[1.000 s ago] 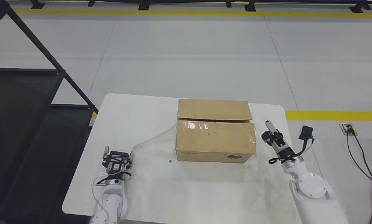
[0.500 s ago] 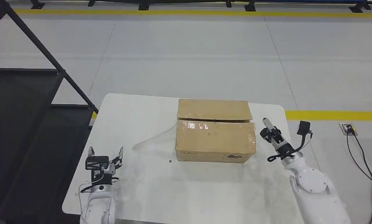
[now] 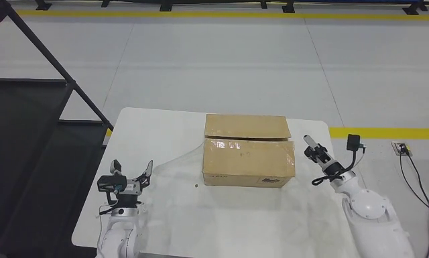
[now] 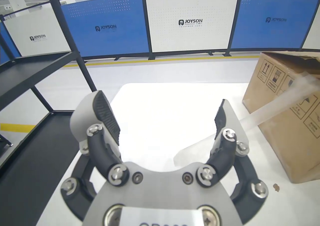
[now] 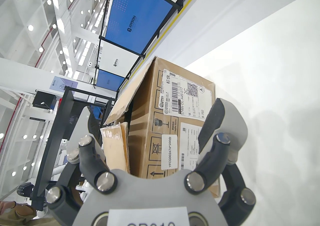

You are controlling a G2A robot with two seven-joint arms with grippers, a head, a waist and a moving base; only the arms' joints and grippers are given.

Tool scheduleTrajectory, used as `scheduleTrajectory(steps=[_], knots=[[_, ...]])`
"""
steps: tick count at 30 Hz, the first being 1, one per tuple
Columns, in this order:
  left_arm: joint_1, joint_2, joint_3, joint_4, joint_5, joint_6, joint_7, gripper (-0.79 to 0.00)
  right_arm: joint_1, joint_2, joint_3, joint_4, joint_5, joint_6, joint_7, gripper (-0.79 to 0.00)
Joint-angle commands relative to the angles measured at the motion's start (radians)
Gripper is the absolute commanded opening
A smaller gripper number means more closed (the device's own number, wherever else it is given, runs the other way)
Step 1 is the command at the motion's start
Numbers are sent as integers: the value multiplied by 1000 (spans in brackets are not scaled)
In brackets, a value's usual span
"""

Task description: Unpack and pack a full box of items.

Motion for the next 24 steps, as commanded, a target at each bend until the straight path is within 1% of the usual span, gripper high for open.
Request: scheduleTrajectory(steps=[1, 3, 5, 10, 13, 16, 24], knots=[[0, 0, 0, 0, 0, 0, 0, 0, 8, -1, -4, 12, 51, 23, 37, 0], [0, 0, 0, 0, 0, 0, 0, 0, 24, -1, -10, 32, 87, 31, 74, 0], [2, 0, 1, -17, -23, -28, -14, 0, 35, -2, -16, 51, 126, 19, 106, 0], [6, -4, -42, -61, -239, -100, -53, 0, 51, -3, -31, 93, 196, -29, 173, 0], [1, -4, -67, -62, -309, -121, -76, 0, 53, -3, -39, 110, 240, -63, 219, 0], [-3, -3, -77, -53, -319, -127, -90, 0, 57, -1, -48, 123, 256, -88, 268, 0], [-18, -4, -70, -36, -309, -123, -94, 0, 67, 0, -78, 135, 278, -121, 315, 0]])
